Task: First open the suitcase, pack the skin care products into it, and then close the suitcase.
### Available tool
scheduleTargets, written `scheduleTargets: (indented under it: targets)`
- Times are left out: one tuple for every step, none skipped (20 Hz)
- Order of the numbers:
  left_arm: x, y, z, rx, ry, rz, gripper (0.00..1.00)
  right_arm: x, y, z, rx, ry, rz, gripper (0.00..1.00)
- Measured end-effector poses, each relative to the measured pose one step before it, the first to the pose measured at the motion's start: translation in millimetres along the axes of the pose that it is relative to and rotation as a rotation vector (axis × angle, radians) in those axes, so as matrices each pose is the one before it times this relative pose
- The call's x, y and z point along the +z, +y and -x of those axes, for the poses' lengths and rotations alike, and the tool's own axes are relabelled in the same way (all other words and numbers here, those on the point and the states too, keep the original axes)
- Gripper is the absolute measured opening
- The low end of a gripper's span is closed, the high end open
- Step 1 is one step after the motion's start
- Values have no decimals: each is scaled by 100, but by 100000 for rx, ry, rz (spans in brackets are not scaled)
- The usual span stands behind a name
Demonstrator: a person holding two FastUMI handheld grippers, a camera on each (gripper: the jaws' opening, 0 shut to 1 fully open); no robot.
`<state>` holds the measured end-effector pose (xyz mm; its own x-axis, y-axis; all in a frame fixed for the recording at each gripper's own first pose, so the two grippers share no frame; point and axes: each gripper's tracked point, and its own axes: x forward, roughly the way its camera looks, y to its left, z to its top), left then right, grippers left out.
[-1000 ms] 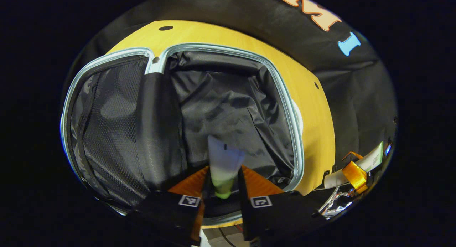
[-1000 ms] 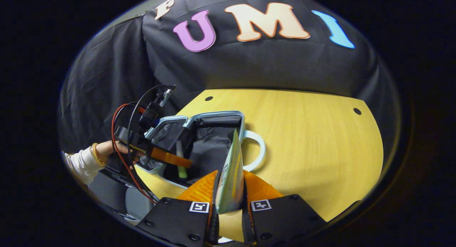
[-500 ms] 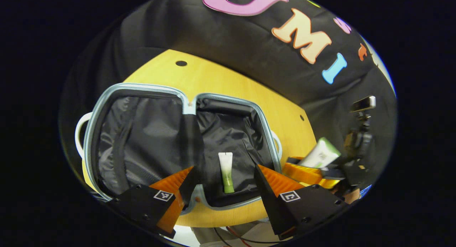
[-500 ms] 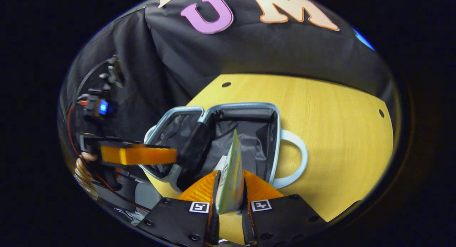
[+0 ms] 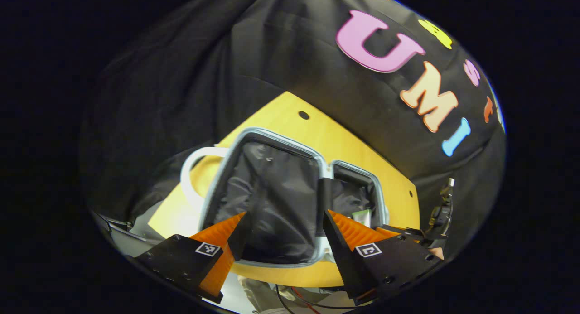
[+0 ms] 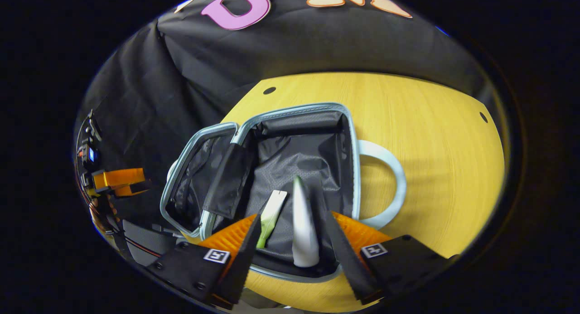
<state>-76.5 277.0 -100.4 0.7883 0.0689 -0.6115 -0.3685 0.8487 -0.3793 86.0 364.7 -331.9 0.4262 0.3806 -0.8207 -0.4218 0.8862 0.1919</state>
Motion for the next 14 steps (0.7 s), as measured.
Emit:
scheduleTargets:
  targets:
    - [592,1853,146,2413,-789,1749,92,830,223,920,633,-4086,-2664,97]
    - [433,1703,53,2183,-671,1650,92,1040,175,1089,609,-5192,-2330,97]
    - [333,1726,-308,2514,-349,1324,92,1294,-264,1408,-842,-6285,-1505,93]
    - [306,1565,-291,2473,-195,1079,92,1220,-520,1205,-1562,-6256,-1258,98]
    - [347,1330,-445,1853,-206,617,93,1104,-395,1828,-1848,-6352,-1730,98]
    - [325,1119,-368,1350,-617,483,92,1242,-717,1804,-1897,-6267,-2417,98]
    - [432,962,-653,586,-925,232,93,1040,-917,1986,-2246,-5850,-3196,98]
    - [394,746,-626,195,-977,34,92,749,-999,1543,-2379,-3755,-2661,98]
    - [362,927,-906,908,-672,279,92,718,-1460,1564,-3160,-3844,-2369,98]
    - [238,809,-882,1004,72,375,92,886,-1791,1438,-3969,-3536,-1624,98]
    - [242,726,-962,676,-68,499,92,962,-1769,1331,-4146,-3542,-929,98]
    - [152,537,-996,-147,444,866,92,811,-1774,1143,-4164,-3026,-123,98]
    - [-198,461,-1078,-515,1188,1216,92,510,-1830,1058,-4890,-1812,7,98]
    - [-136,151,-872,-1451,1192,1389,92,218,-1774,809,-4419,-1198,-157,98]
